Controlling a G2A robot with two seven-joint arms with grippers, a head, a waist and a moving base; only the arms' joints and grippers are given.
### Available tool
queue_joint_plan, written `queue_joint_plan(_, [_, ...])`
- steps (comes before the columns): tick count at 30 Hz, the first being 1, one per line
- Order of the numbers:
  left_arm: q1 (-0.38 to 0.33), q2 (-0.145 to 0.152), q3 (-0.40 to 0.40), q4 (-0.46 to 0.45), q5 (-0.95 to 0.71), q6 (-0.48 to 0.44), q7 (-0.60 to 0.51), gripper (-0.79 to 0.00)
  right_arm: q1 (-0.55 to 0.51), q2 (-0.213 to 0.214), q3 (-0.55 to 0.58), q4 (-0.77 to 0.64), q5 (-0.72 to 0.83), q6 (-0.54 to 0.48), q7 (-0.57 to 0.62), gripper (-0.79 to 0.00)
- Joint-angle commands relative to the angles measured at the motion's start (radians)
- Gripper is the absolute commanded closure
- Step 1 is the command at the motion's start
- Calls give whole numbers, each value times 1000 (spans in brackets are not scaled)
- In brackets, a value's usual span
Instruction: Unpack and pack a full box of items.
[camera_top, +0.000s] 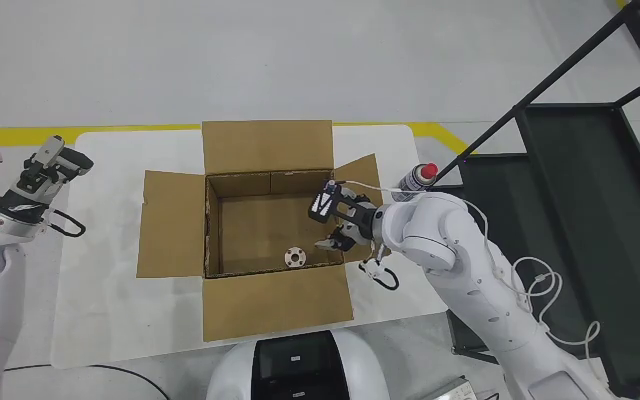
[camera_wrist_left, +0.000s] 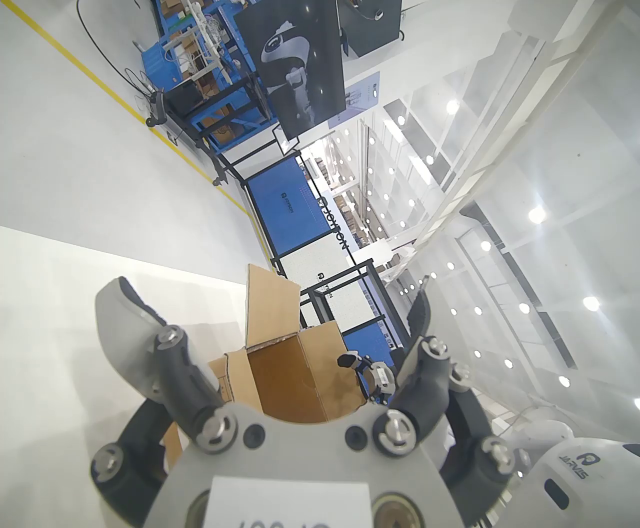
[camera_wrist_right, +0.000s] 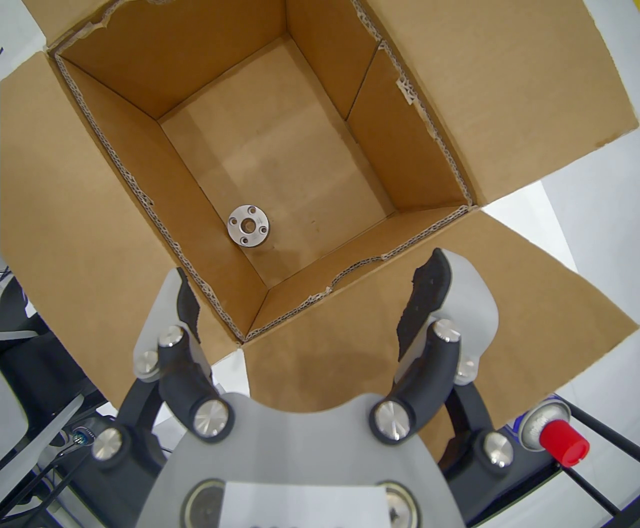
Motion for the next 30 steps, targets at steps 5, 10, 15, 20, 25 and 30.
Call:
queue_joint_plan(5, [0, 0, 0, 0, 0, 0, 0, -785, 118, -19, -143, 107, -95, -60, 45, -785])
queue_joint_plan(10, [0, 0, 0, 0, 0, 0, 0, -785, 232, -50, -264, 235, -125, -81, 51, -785])
queue_joint_plan(15, [0, 0, 0, 0, 0, 0, 0, -785, 336, -93, -389, 364, -130, -92, 37, -785])
queue_joint_plan(20, [0, 0, 0, 0, 0, 0, 0, -785, 411, -138, -482, 496, -101, -84, 37, -785])
queue_joint_plan(25, [0, 0, 0, 0, 0, 0, 0, -785, 440, -164, -521, 564, -70, -80, 16, -785])
queue_joint_plan(30, [0, 0, 0, 0, 0, 0, 0, -785, 440, -164, -521, 564, -70, -80, 16, -785])
